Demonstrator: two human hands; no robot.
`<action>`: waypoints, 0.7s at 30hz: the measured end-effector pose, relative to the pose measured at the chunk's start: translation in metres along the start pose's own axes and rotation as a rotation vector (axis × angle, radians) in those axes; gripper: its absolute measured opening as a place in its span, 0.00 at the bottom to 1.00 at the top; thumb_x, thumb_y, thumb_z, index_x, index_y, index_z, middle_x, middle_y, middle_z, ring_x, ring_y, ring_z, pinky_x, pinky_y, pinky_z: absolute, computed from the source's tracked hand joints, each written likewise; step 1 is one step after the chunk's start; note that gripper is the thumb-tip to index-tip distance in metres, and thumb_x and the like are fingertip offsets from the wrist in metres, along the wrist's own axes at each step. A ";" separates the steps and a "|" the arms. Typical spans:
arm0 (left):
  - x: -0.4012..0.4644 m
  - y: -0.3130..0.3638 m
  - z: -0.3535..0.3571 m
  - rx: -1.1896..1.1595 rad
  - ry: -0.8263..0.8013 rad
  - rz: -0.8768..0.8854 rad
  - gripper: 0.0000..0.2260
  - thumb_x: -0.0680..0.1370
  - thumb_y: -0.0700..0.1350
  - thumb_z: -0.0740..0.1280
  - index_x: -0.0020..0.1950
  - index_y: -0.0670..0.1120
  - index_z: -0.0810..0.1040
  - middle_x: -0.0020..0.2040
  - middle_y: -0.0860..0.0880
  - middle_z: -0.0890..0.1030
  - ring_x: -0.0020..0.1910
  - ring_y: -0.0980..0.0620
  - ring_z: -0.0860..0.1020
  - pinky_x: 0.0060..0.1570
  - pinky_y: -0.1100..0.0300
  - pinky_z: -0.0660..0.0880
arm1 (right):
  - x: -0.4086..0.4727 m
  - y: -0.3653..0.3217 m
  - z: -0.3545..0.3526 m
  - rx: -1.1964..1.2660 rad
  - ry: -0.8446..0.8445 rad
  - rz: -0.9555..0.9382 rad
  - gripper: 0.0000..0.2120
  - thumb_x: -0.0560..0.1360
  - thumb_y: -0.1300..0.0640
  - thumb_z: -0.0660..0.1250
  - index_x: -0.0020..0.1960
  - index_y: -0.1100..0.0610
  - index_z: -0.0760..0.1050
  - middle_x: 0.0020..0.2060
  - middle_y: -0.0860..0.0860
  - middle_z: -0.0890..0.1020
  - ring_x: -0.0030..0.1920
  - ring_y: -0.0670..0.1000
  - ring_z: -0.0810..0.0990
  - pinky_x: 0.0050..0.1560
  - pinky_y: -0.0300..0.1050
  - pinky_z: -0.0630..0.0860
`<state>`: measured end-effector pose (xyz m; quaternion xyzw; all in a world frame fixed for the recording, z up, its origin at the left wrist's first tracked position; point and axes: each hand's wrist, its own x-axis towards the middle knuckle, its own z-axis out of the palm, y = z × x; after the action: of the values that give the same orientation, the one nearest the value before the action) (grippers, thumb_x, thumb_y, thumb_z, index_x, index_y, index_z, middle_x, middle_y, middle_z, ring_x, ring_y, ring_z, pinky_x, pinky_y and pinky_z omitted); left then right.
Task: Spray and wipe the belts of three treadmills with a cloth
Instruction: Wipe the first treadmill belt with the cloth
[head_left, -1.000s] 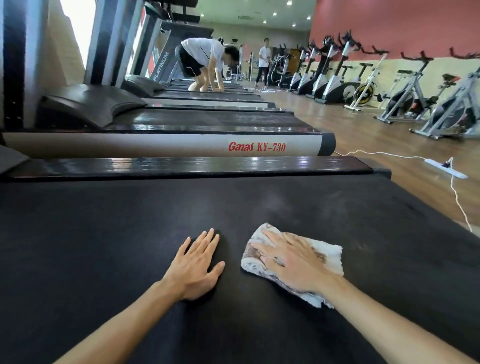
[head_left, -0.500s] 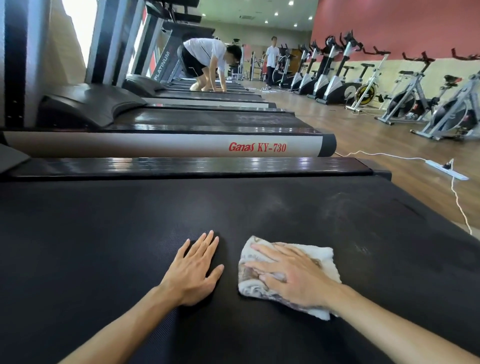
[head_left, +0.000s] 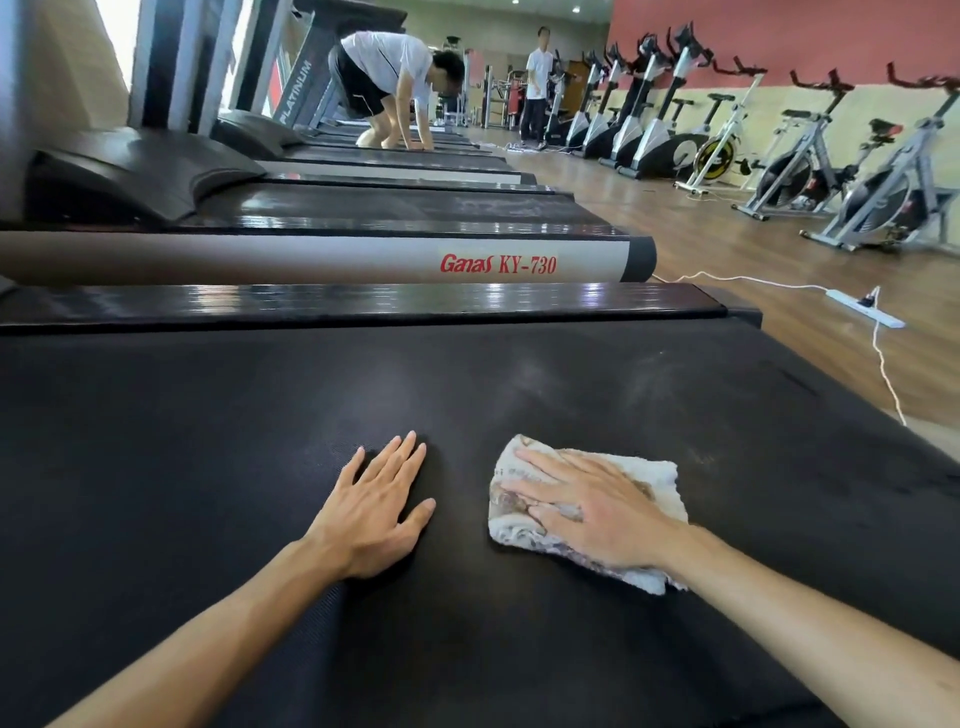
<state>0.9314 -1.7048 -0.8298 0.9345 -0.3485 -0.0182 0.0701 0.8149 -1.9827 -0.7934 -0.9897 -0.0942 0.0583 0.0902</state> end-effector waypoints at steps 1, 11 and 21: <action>-0.001 0.000 0.000 0.003 -0.008 0.003 0.43 0.70 0.67 0.32 0.84 0.50 0.41 0.82 0.55 0.38 0.80 0.59 0.36 0.79 0.51 0.35 | 0.007 0.008 -0.002 -0.005 0.020 0.036 0.22 0.84 0.40 0.48 0.76 0.28 0.58 0.80 0.34 0.53 0.78 0.48 0.58 0.78 0.54 0.55; 0.015 0.017 0.000 -0.007 -0.031 0.063 0.42 0.70 0.66 0.33 0.83 0.51 0.40 0.82 0.56 0.37 0.79 0.60 0.35 0.79 0.49 0.34 | -0.034 -0.015 0.010 -0.007 0.016 0.068 0.22 0.86 0.42 0.48 0.79 0.28 0.54 0.82 0.35 0.42 0.81 0.44 0.43 0.80 0.48 0.40; 0.040 0.063 0.001 -0.112 -0.040 0.155 0.44 0.69 0.68 0.36 0.84 0.51 0.45 0.83 0.56 0.40 0.80 0.61 0.38 0.79 0.49 0.35 | -0.032 0.019 0.002 -0.034 0.092 0.297 0.23 0.86 0.44 0.49 0.79 0.31 0.57 0.83 0.40 0.50 0.81 0.53 0.52 0.80 0.56 0.49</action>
<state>0.9208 -1.7785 -0.8216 0.8988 -0.4196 -0.0509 0.1166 0.7870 -2.0069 -0.7957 -0.9958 0.0563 0.0241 0.0678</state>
